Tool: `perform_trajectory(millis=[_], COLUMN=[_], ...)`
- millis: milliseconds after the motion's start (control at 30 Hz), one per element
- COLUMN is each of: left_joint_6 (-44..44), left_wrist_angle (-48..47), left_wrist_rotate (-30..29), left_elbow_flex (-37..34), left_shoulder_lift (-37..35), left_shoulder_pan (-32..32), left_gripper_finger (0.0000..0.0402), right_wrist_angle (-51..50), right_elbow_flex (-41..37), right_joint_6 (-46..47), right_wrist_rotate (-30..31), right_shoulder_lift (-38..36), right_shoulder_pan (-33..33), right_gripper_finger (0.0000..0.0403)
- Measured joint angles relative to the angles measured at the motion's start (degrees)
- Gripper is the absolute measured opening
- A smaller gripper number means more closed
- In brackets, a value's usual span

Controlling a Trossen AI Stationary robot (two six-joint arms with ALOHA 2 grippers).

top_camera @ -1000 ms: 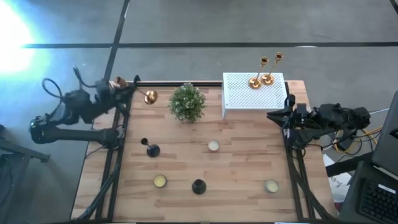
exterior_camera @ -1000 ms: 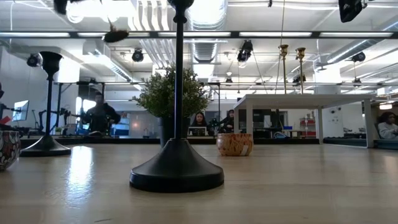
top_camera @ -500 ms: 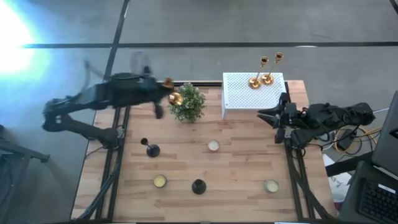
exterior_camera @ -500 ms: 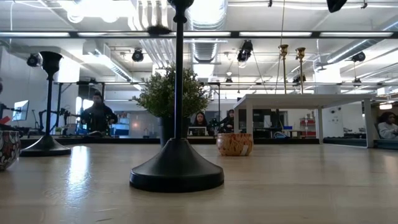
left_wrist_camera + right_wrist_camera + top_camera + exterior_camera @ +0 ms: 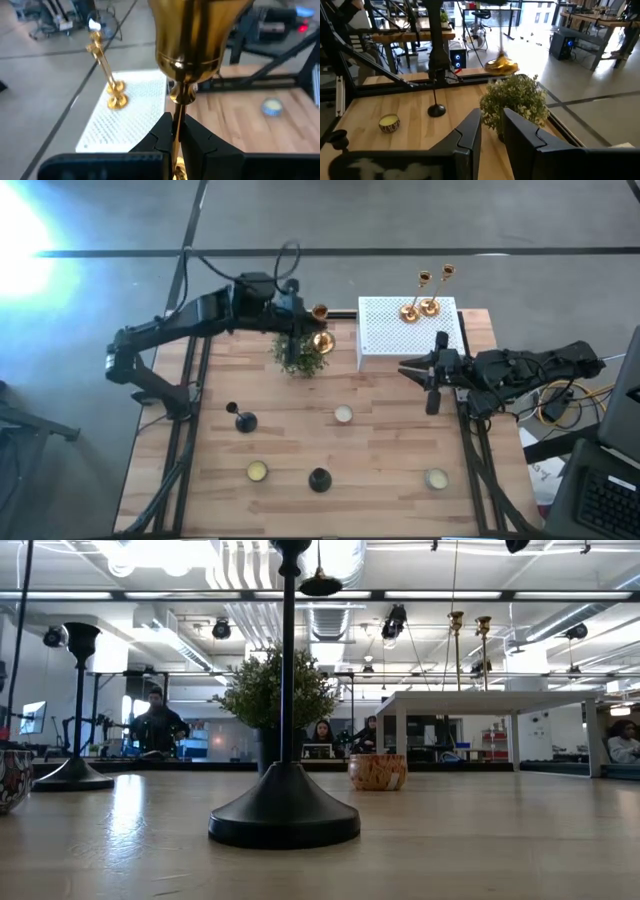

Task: Pick & Place candle stick holders
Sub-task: Put the gold candle holder on the shelf

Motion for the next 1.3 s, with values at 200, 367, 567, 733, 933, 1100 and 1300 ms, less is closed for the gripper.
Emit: perform_trajectory(millis=[200, 367, 567, 733, 933, 1100, 1300], left_joint_6=[-0.1, -0.2, -0.2, -0.2, -1.1, -1.2, -1.6], left_wrist_angle=[0.5, 4.6, 7.4, 8.7, 9.4, 10.3, 11.7], left_wrist_rotate=[9.1, 16.0, 21.5, 22.4, 22.8, 24.6, 26.8], left_elbow_flex=[1.7, 1.7, 1.6, 1.7, 1.6, 1.6, 2.7], left_shoulder_lift=[4.1, 5.1, 7.1, 7.8, 8.6, 9.9, 11.4], left_shoulder_pan=[1.7, 1.9, 1.9, 2.0, 2.0, 2.0, 1.9], left_gripper_finger=[0.0020, 0.0020, 0.0020, 0.0020, 0.0020, 0.0020, 0.0020], right_wrist_angle=[1.0, 2.7, 9.1, 12.8, 16.1, 18.2, 18.3], right_elbow_flex=[2.6, 3.3, 3.2, 3.1, 3.0, 3.9, 6.0], right_joint_6=[-2.3, -3.2, -6.3, -6.9, -6.8, -7.1, -7.1], right_wrist_rotate=[2.0, 5.2, 5.5, 1.1, -0.5, -1.7, -1.7], right_shoulder_lift=[3.7, 6.5, 9.3, 11.3, 14.1, 16.7, 19.3], right_shoulder_pan=[0.0, -0.7, -2.1, -3.9, -5.3, -5.8, -6.6], right_gripper_finger=[0.0068, 0.0078, 0.0091, 0.0093, 0.0096, 0.0093, 0.0099])
